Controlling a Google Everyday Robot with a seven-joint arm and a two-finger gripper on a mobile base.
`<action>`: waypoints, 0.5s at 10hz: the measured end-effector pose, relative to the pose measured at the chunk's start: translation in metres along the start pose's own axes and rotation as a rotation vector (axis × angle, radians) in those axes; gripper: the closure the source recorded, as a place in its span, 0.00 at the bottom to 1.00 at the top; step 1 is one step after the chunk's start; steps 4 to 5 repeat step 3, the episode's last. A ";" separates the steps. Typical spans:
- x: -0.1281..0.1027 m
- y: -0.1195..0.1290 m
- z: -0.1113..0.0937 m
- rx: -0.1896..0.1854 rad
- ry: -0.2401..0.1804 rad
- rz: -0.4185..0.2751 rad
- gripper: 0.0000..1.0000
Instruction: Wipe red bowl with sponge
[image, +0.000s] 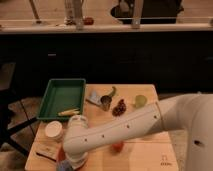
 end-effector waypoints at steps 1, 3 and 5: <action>0.013 0.009 -0.003 -0.003 0.006 0.028 0.99; 0.028 0.015 -0.006 -0.017 0.015 0.057 0.99; 0.028 0.015 -0.006 -0.017 0.015 0.057 0.99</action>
